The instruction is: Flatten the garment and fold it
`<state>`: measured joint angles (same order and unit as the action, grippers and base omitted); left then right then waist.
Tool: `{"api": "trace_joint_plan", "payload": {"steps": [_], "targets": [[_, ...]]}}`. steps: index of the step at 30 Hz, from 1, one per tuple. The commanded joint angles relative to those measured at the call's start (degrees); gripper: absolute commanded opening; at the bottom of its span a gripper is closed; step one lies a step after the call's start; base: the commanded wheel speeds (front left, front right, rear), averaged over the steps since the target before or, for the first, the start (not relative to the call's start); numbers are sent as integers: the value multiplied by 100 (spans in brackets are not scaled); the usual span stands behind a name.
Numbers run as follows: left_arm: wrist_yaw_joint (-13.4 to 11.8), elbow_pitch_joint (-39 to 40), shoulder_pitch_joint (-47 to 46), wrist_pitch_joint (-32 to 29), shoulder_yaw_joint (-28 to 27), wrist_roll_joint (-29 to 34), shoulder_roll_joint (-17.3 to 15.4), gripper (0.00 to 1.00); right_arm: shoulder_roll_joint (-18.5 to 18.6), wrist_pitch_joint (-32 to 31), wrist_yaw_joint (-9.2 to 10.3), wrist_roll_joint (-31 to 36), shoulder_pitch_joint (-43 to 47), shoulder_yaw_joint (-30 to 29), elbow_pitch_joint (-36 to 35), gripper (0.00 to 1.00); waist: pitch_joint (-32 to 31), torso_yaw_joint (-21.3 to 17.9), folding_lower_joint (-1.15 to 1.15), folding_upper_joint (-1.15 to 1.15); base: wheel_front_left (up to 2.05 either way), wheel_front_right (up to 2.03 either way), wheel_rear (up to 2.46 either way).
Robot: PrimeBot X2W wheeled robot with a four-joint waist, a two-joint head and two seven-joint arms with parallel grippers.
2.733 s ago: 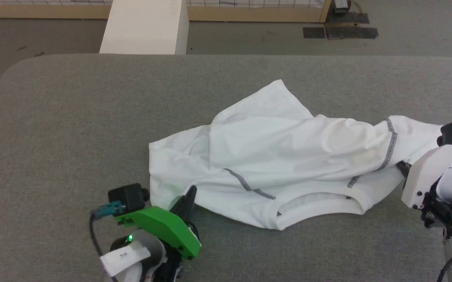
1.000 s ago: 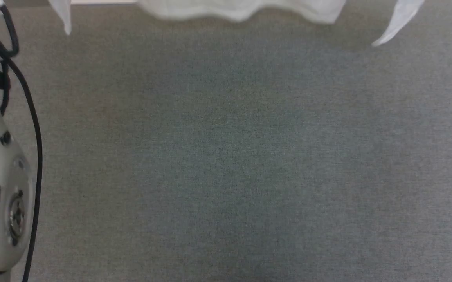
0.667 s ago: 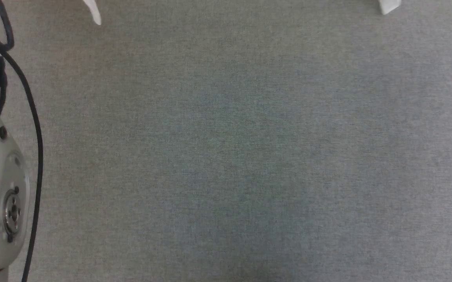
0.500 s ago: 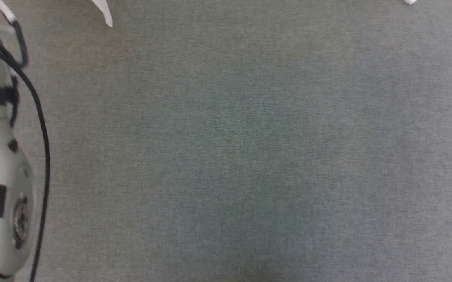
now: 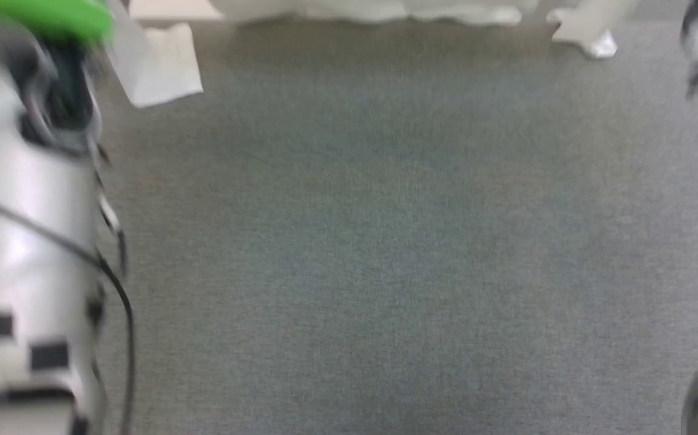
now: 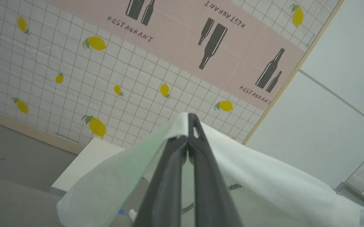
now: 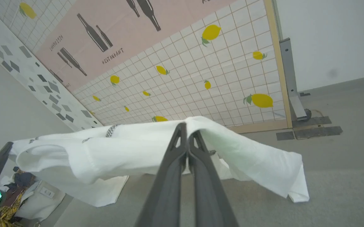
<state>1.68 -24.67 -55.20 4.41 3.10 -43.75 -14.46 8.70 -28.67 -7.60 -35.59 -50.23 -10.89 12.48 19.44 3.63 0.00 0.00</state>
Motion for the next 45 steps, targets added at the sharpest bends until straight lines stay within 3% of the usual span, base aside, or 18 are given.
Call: {"api": "trace_joint_plan", "payload": {"steps": [1, 10, 17, 26, 35, 39, 45], "targets": [[-73, 156, 430, 23, -59, -90, 8, 0, 104, 42, 11, -61, 412, -57, -157, 0, -615, 108, 0, 0, 0, 0, 0], [-768, 1686, 3269, -277, -64, -220, 270, 0, -37, -180, 11, -70, 3156, -126, -1395, 0, -1349, 126, 0, 0, 0, 0, 0], [-1251, 2090, 4987, -472, -44, -226, 389, 0, -195, -486, 11, 281, 4678, -262, -1671, 0, -1661, 142, 0, 0, 0, 0, 0], [-1884, 1997, 6210, -1235, 189, 133, -39, 0, -120, -1436, 11, 831, 5898, -179, -1641, 0, -1912, 157, 0, 0, 0, 0, 0], [-2579, 1955, 6744, -2150, 588, 587, -409, 0, 32, -2563, 11, 1408, 6441, 30, -1804, 0, -1976, 124, 0, 0, 0, 0, 0], [-2630, 1975, 6777, -2163, 617, 574, -353, 0, 15, -2761, 11, 1600, 6556, 145, -1779, 0, -1967, 126, 0, 0, 0, 0, 0], [-2460, 1838, 6658, -2138, 727, 496, -253, 0, -56, -2637, 11, 1670, 6459, 479, -1423, 0, -1925, 111, 0, 0, 0, 0, 0]]}}
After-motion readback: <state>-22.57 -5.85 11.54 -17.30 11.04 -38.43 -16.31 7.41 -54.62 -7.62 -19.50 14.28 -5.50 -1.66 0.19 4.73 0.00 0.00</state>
